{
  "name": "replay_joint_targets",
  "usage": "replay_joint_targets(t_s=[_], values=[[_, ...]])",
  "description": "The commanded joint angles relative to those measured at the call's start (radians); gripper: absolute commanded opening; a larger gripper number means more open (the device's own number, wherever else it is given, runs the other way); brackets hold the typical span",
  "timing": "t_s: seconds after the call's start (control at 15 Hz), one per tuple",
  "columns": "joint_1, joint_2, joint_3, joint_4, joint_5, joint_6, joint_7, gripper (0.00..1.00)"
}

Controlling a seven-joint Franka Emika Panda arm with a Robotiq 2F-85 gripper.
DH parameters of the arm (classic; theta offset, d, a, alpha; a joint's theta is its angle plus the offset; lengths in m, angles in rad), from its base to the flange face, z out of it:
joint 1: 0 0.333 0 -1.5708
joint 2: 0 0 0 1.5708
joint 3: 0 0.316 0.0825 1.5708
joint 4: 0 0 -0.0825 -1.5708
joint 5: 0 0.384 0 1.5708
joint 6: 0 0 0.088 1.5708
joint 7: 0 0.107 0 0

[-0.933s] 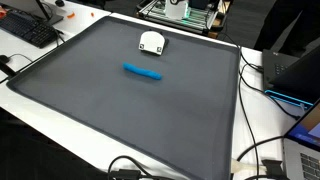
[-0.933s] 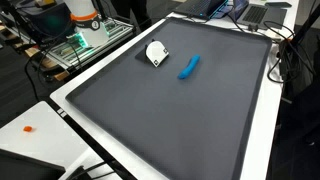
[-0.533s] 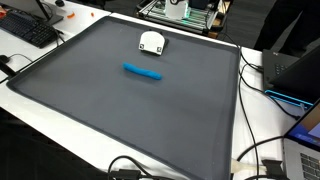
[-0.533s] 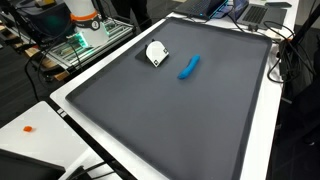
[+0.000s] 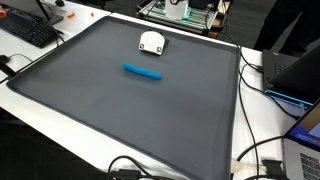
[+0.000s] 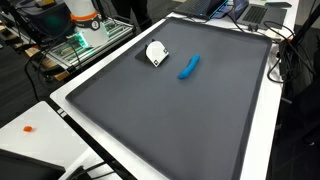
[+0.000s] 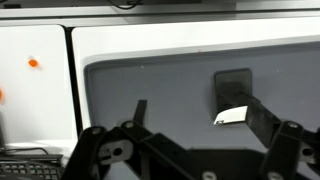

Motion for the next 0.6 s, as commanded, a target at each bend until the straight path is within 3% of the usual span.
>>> replay_joint_targets(t_s=[0.0,0.13,0.53], values=[[0.030,-0.028,0.058,-0.061,0.104,0.018,0.146,1.00],[0.022,-0.021,0.116,-0.083,0.162,0.029,0.316,1.00],[0.019,-0.027,0.254,-0.215,0.255,0.223,0.708,1.00]])
